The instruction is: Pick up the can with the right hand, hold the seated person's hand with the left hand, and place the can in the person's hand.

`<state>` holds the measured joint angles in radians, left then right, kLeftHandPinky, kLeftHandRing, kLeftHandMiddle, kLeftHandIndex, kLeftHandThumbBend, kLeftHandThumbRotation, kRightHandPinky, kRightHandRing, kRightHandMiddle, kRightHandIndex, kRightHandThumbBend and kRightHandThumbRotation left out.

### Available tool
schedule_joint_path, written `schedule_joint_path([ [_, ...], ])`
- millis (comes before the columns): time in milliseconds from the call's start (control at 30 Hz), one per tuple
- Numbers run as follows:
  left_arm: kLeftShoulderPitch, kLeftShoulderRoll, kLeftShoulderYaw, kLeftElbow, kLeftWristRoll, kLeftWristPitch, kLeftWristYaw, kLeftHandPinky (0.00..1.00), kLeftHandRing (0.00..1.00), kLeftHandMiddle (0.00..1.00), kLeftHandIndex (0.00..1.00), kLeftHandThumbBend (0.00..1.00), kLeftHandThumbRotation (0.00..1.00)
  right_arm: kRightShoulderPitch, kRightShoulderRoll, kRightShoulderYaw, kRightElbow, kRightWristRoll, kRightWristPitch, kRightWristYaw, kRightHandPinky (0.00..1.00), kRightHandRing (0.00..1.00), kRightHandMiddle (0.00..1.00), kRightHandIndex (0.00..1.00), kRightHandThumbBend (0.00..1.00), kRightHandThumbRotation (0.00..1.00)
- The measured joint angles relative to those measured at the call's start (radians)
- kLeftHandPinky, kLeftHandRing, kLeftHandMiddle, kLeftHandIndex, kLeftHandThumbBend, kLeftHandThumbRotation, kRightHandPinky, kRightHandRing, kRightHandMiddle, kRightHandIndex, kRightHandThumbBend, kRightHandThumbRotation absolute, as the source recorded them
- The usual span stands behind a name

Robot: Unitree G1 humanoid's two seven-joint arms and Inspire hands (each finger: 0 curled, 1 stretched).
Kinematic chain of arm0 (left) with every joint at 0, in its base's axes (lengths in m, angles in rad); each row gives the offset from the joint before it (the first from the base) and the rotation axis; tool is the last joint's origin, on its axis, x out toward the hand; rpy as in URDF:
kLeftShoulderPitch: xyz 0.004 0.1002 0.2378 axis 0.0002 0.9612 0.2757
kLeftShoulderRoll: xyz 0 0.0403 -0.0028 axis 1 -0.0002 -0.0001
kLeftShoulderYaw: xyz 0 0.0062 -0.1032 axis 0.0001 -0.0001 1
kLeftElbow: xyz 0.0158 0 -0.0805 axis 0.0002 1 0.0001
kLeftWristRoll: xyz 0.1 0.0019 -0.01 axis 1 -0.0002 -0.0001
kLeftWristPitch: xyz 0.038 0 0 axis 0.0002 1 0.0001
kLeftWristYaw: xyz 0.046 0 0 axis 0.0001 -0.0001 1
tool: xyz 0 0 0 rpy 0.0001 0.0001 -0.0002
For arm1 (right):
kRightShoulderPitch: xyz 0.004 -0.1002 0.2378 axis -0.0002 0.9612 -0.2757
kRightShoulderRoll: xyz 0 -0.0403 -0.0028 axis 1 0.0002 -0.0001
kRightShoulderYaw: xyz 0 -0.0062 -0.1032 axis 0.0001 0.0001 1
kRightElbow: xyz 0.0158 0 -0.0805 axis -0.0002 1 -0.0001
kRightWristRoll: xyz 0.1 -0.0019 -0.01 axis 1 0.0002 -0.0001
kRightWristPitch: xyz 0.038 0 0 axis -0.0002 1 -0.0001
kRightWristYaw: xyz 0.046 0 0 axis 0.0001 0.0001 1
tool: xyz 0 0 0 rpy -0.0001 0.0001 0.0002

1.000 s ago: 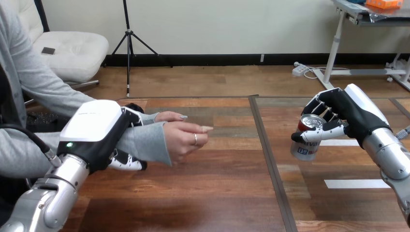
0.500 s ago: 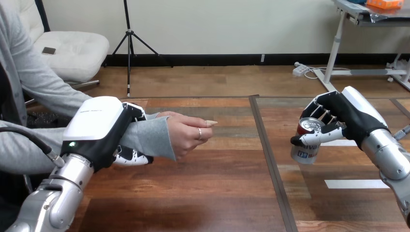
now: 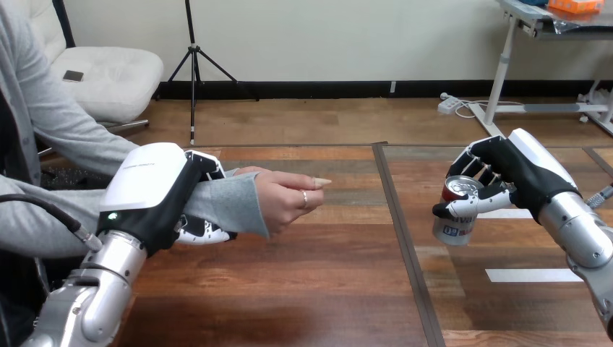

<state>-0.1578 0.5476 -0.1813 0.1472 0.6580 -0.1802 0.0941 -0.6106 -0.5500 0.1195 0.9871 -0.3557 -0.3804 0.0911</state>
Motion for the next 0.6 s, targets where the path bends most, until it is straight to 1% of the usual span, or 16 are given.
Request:
schedule_joint_path([
  [233,0.000,-0.019,0.000,0.002,0.000,-0.004,0.013,0.31,0.38,0.42,0.42,0.74,0.00,0.000,0.004,0.001,-0.001,-0.001,0.000,0.000,0.32,0.37,0.41,0.42,0.71,0.00],
  [600,0.000,-0.042,0.000,0.003,-0.002,-0.009,0.013,0.30,0.37,0.42,0.42,0.73,0.00,0.000,0.021,0.002,-0.003,-0.002,0.002,0.000,0.33,0.37,0.41,0.41,0.72,0.00],
])
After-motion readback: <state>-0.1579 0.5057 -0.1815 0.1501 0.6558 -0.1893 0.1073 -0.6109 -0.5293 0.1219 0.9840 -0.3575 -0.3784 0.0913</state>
